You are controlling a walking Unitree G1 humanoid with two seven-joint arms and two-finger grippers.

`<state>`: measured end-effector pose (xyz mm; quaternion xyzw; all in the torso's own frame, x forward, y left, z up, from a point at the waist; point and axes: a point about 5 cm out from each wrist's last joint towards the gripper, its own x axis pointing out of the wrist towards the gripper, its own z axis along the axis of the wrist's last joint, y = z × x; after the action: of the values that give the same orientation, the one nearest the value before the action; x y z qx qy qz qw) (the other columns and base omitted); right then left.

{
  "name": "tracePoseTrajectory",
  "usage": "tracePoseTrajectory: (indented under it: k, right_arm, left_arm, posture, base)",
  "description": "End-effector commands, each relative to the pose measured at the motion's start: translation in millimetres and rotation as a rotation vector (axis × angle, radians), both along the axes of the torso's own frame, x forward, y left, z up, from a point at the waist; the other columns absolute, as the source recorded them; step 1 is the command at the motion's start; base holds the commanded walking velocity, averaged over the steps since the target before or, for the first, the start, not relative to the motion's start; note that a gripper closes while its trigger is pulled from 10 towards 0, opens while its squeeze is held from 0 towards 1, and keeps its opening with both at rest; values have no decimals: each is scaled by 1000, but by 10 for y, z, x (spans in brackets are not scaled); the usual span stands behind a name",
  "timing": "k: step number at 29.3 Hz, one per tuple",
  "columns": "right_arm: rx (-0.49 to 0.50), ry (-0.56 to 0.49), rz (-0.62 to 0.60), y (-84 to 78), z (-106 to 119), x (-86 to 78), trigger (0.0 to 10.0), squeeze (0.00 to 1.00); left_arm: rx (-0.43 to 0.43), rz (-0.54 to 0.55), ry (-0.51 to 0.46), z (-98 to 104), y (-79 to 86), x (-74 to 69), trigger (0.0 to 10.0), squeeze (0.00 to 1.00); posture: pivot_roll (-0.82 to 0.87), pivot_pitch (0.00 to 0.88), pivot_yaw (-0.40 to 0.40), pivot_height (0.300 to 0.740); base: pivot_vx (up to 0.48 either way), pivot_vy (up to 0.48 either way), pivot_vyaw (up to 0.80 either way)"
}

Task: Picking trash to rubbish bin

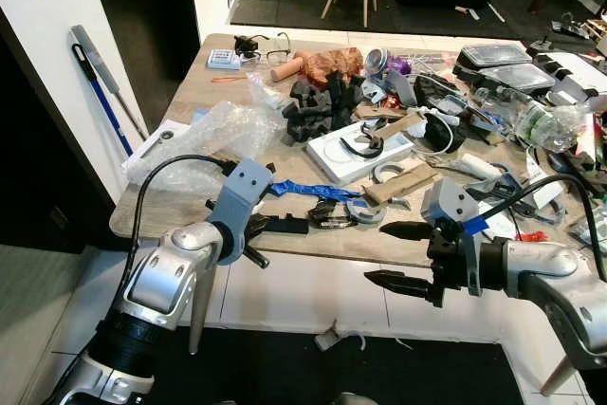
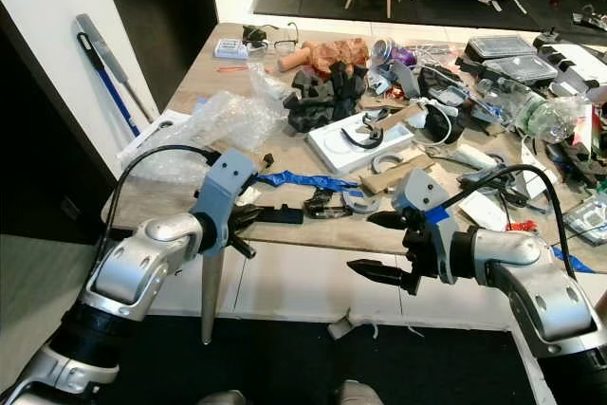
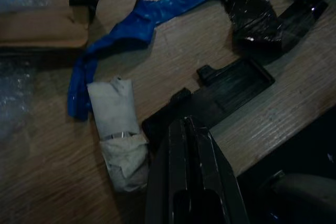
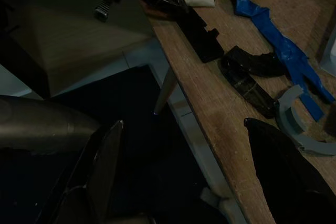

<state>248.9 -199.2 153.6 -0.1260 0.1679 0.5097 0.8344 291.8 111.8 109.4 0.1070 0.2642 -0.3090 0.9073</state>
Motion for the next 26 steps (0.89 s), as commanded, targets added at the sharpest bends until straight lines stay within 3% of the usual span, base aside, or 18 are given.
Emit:
tracePoseTrajectory:
  k: [1, 2, 3, 4, 5, 8, 11, 15, 26]
  right_arm:
    - [14, -16, 15, 47, 47, -16, 10000, 0]
    - [14, -16, 15, 47, 47, -16, 10000, 0]
    - [14, -16, 14, 43, 48, -18, 10000, 0]
    - [14, -17, 13, 40, 49, -19, 10000, 0]
    - [14, -17, 12, 38, 51, -18, 10000, 0]
    - [13, -19, 11, 34, 55, -14, 10000, 0]
    - [12, -20, 11, 35, 55, -13, 10000, 0]
    - [10, -19, 9, 28, 55, -19, 10000, 0]
    - [-1, -25, 3, 0, 77, -12, 10000, 0]
  left_arm:
    - [-19, -23, -40, 79, -25, -1, 6471, 0]
    - [-19, -23, -40, 79, -25, -1, 6471, 0]
    - [-65, -26, -56, 144, -10, 3, 10000, 118]
    - [-105, -15, -73, 209, 18, 17, 10000, 369]
    - [-120, 6, -98, 271, 69, 43, 10000, 1000]
    - [-107, 31, -154, 405, 192, 96, 10000, 1000]
    - [-85, 27, -158, 412, 237, 110, 10000, 1000]
    - [7, 31, -105, 251, 331, 82, 10000, 1000]
    - [63, 36, -14, 44, 470, -11, 10000, 1000]
  posture:
    - [-37, 0, 25, 740]
    - [-37, 0, 25, 740]
    - [-40, 0, 20, 740]
    - [-40, 0, 20, 740]
    - [-39, 0, 17, 740]
    - [-37, 0, 17, 740]
    - [-37, 0, 17, 740]
    - [-40, 0, 19, 740]
    - [-46, 0, 23, 740]
  base:
    - [0, 0, 0]
    - [0, 0, 0]
    - [0, 0, 0]
    - [0, 0, 0]
    - [0, 0, 0]
    - [0, 0, 0]
    - [0, 0, 0]
    - [0, 0, 0]
    - [0, 0, 0]
